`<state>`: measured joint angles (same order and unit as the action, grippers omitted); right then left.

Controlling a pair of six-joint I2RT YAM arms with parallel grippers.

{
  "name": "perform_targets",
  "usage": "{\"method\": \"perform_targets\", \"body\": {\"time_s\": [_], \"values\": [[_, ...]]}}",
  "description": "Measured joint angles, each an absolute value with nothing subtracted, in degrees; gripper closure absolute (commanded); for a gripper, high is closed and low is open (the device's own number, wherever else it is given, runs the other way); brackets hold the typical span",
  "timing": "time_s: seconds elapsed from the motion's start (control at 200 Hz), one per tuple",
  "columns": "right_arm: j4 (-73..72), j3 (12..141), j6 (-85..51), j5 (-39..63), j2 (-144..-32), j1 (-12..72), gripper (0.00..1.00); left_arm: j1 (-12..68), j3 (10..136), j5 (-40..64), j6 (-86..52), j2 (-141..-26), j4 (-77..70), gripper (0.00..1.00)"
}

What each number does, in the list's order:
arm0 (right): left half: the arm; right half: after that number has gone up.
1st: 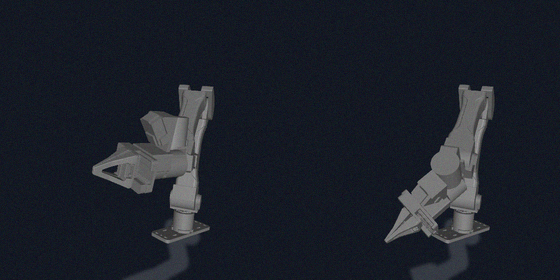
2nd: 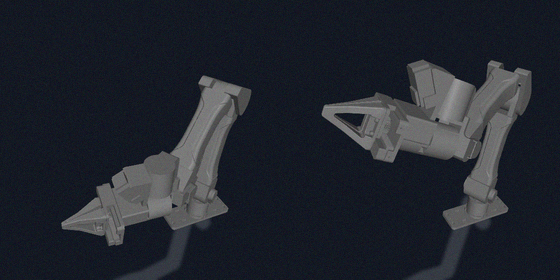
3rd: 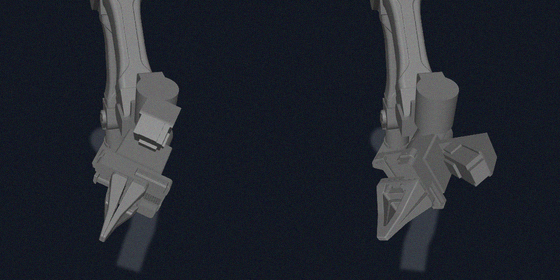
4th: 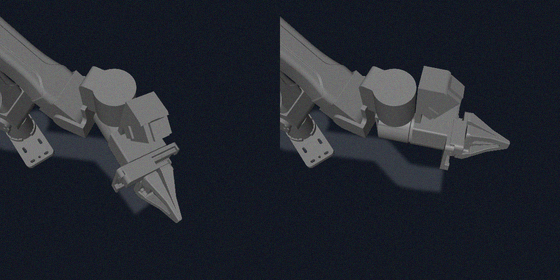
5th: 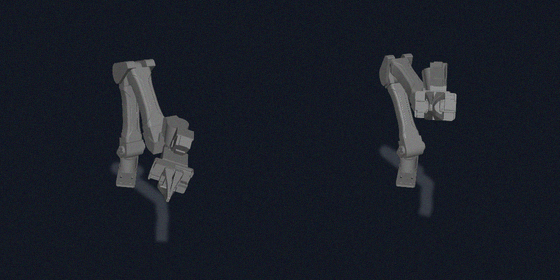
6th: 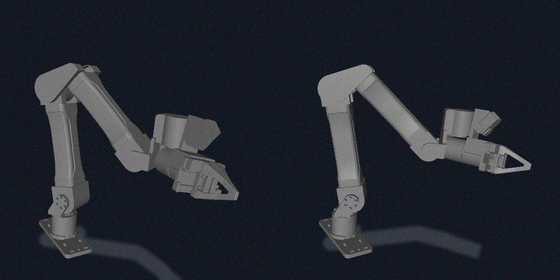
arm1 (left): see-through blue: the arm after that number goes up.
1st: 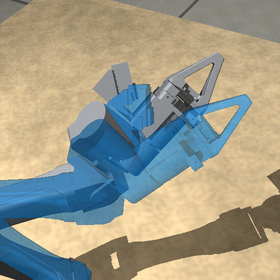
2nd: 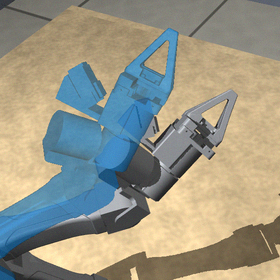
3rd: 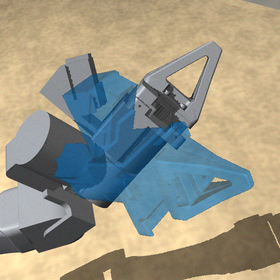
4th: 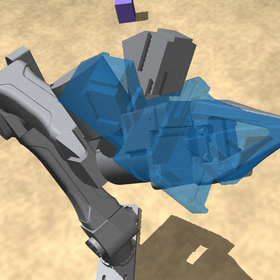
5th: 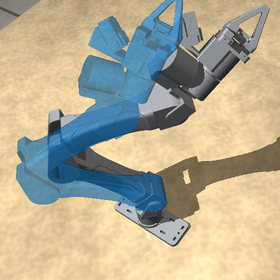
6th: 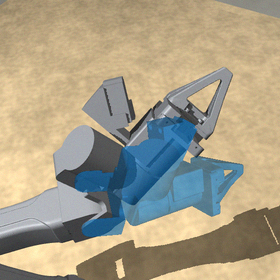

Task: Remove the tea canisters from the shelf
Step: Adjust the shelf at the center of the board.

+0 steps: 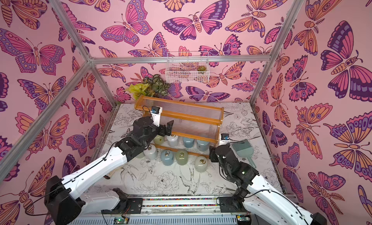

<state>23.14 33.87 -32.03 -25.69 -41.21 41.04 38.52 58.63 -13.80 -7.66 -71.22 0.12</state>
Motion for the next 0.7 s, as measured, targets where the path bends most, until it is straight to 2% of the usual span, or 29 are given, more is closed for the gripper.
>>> {"method": "perform_targets", "body": {"time_s": [0.25,0.701], "values": [[22.0,36.97,-30.57,-28.69,-44.93,39.27,0.23,38.48,58.46,-12.86,-8.03,-71.35,0.01,0.0],[19.35,42.0,-28.95,-27.92,-54.17,32.51,0.27,38.26,55.51,-12.1,-8.27,-70.72,-1.67,0.0]]}}
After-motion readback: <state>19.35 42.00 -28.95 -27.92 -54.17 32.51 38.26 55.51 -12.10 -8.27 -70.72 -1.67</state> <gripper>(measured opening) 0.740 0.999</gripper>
